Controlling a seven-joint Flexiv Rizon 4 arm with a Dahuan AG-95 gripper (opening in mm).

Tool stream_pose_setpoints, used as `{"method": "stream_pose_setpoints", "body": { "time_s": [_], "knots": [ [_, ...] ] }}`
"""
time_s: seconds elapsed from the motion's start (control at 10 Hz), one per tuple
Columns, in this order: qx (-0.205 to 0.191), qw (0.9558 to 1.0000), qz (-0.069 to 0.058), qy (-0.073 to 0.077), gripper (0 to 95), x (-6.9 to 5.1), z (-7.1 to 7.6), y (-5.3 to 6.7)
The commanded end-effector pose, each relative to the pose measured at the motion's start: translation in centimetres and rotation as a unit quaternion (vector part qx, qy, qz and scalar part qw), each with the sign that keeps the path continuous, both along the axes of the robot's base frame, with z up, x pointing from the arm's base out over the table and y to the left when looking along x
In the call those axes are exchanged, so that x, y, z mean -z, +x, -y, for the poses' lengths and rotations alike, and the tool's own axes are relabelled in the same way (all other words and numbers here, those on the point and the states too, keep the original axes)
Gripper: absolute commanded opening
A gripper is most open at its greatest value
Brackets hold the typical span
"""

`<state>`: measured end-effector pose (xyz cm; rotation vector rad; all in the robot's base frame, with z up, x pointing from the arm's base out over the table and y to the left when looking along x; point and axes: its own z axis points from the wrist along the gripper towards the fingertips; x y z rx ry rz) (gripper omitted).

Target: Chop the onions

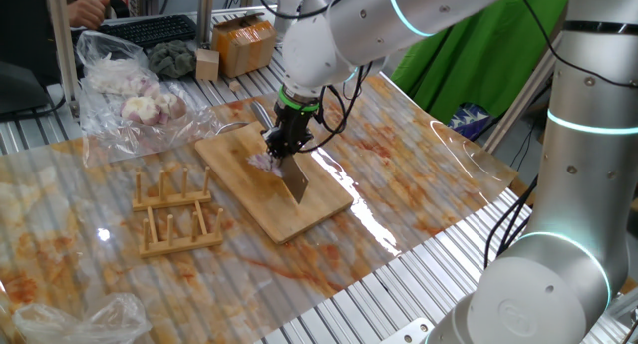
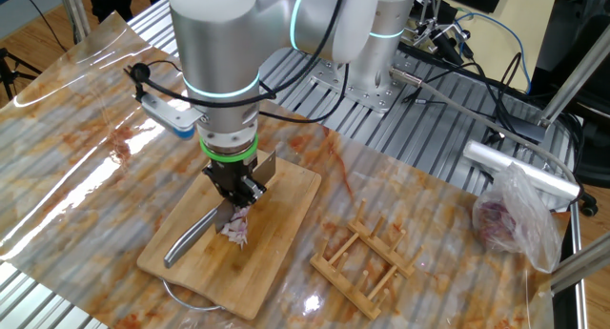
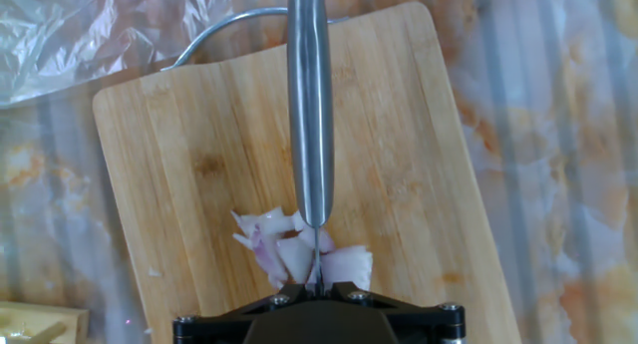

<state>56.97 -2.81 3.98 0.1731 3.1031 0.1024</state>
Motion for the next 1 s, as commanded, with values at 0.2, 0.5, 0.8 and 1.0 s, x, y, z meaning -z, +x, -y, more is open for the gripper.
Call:
{"method": "stream_pose_setpoints", "body": {
  "time_s": [0.2,0.5,0.8,1.0],
  "knots": [
    [-0.002,1.0,-0.003,-0.003,0.0,-0.8,0.1,-0.3],
    [-0.006,0.9999,-0.01,-0.008,0.0,-1.9,0.2,-0.4],
    [-0.015,0.9997,-0.014,-0.016,0.0,-2.8,0.6,-0.5],
    [-0.025,0.9994,-0.014,-0.018,0.0,-3.2,1.2,-0.6]
  ]
}}
